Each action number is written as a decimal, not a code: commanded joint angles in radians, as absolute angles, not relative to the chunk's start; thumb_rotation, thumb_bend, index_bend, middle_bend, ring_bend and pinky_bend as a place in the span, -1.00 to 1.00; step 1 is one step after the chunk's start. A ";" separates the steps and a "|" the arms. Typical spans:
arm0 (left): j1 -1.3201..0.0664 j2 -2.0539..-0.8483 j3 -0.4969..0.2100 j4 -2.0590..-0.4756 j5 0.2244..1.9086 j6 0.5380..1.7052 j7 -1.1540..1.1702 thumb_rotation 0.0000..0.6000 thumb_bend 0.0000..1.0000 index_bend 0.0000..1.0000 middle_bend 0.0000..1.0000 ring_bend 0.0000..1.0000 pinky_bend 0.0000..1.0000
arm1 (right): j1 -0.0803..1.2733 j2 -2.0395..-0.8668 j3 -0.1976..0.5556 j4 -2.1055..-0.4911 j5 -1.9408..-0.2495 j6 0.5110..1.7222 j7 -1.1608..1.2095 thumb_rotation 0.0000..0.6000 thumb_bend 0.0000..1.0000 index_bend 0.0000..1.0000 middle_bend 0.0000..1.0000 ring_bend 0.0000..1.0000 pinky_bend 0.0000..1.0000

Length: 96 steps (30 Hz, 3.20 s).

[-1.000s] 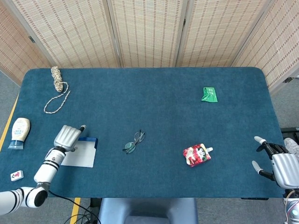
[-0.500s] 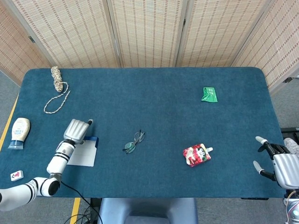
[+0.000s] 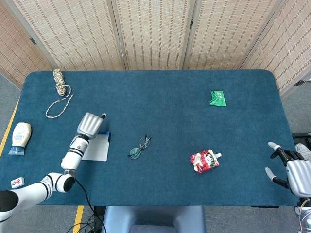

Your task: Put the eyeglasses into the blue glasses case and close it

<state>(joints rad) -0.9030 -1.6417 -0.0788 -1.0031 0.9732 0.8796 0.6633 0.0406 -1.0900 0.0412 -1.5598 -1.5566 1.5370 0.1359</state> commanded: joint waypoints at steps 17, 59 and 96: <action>-0.866 -1.569 -0.118 -1.187 1.058 0.945 0.608 1.00 -0.59 -0.49 0.83 0.88 1.00 | 0.032 -1.089 0.039 -1.553 -1.561 1.546 0.146 1.00 -0.41 -0.66 -0.12 -0.28 -0.41; -0.950 -1.457 0.046 -1.581 1.108 0.706 0.593 1.00 0.29 -0.47 0.83 0.88 1.00 | 0.029 -1.098 0.038 -1.552 -1.563 1.544 0.141 1.00 -0.41 -0.66 -0.09 -0.25 -0.41; -0.905 -1.458 -0.029 -1.567 1.014 0.851 0.507 1.00 -0.02 -0.49 0.83 0.88 1.00 | 0.033 -1.091 0.040 -1.571 -1.572 1.546 0.124 1.00 -0.41 -0.66 -0.09 -0.24 -0.41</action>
